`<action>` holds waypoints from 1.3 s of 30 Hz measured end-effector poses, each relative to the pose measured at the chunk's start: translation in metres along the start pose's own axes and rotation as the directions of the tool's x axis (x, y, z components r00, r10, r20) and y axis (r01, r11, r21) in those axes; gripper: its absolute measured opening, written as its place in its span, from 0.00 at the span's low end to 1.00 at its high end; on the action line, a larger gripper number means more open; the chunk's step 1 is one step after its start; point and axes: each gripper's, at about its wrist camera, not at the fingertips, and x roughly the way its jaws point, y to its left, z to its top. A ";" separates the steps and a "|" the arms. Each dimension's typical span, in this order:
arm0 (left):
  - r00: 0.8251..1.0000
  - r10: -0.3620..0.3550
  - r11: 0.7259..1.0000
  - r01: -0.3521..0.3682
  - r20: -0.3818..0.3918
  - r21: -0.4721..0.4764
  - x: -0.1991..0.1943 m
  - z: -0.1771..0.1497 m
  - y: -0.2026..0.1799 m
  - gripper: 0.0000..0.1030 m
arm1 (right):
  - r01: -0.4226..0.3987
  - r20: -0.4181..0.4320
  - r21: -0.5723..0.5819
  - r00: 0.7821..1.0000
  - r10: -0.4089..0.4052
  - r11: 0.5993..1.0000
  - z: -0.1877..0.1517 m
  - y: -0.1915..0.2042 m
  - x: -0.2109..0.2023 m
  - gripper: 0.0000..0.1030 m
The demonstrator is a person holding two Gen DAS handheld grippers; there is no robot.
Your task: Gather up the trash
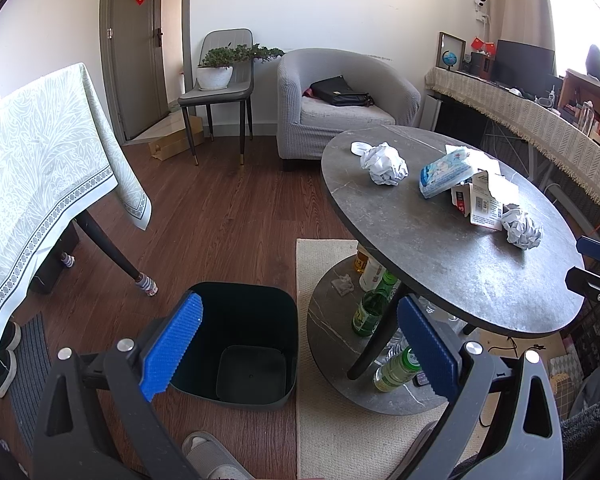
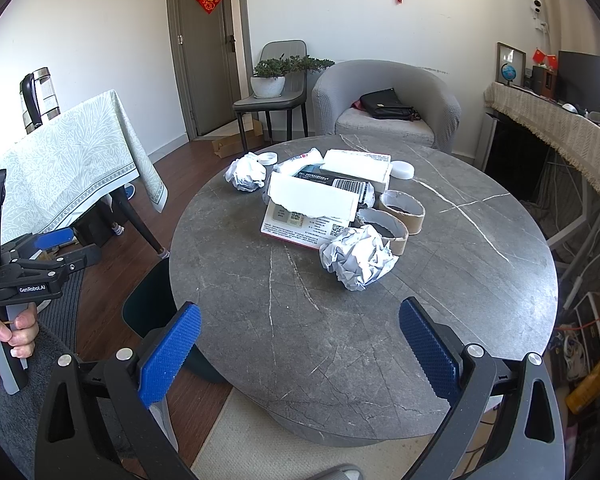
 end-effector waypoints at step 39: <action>0.966 -0.256 0.960 0.251 0.031 0.122 0.023 0.050 -0.017 0.78 | 0.000 0.009 0.063 1.000 -0.001 0.998 0.022 -0.020 -0.004 0.94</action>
